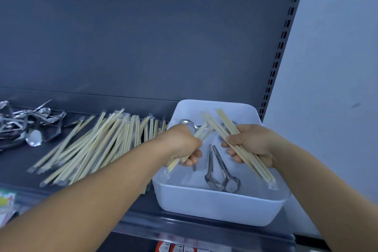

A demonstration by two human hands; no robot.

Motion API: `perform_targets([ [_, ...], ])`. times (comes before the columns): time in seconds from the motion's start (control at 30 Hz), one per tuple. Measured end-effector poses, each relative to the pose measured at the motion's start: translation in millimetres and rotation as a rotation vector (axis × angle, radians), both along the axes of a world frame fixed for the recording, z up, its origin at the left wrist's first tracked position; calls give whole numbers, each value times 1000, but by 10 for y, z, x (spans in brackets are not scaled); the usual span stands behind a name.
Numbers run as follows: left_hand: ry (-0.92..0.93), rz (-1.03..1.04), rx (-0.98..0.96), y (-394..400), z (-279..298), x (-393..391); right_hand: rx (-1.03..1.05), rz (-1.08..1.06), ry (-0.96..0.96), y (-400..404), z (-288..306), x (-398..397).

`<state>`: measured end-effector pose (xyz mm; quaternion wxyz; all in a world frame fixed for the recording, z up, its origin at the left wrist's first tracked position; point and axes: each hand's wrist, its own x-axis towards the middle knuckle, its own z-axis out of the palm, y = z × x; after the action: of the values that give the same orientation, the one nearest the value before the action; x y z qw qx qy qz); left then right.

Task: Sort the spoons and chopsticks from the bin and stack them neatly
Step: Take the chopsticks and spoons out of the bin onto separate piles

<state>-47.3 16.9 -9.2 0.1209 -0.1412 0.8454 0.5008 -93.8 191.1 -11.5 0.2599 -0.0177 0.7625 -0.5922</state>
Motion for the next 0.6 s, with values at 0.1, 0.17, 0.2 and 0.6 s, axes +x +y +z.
perform_targets([
  [0.1,56,78,14,29,-2,23,-31,16,12,-24,48,37],
  [0.17,81,112,34,80,-23,44,-33,42,-10,-61,60,78],
  [0.2,91,125,43,110,-28,53,-26,62,-17,-81,65,98],
  [0.6,325,212,-88,-657,398,114,-57,95,193,-942,521,110],
])
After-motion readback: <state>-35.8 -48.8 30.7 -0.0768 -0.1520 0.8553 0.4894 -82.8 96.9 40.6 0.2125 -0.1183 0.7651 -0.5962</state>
